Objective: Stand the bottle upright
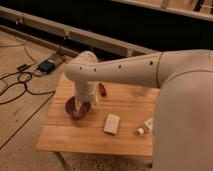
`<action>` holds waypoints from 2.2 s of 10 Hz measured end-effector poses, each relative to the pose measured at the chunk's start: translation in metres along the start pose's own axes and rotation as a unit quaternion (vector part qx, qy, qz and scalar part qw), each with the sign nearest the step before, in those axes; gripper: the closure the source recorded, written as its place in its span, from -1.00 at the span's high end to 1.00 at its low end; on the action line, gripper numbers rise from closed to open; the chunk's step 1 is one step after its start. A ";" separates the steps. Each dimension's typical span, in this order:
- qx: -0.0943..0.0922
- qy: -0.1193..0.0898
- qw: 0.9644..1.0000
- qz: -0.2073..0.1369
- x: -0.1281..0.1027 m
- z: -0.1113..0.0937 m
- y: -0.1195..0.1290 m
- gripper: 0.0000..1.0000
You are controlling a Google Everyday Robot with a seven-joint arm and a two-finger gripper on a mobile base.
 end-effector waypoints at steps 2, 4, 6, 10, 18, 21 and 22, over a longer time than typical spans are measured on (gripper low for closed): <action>0.005 -0.007 0.999 0.037 -0.011 -0.002 -0.047 0.30; 0.009 -0.014 0.997 0.081 -0.018 -0.005 -0.090 0.30; 0.012 -0.020 0.990 0.139 -0.022 -0.004 -0.137 0.30; 0.015 -0.021 0.976 0.217 -0.022 0.015 -0.200 0.30; 0.010 -0.006 0.936 0.351 -0.003 0.083 -0.299 0.30; 0.002 -0.008 0.925 0.379 0.006 0.097 -0.312 0.30; 0.004 -0.007 0.922 0.386 0.011 0.098 -0.318 0.30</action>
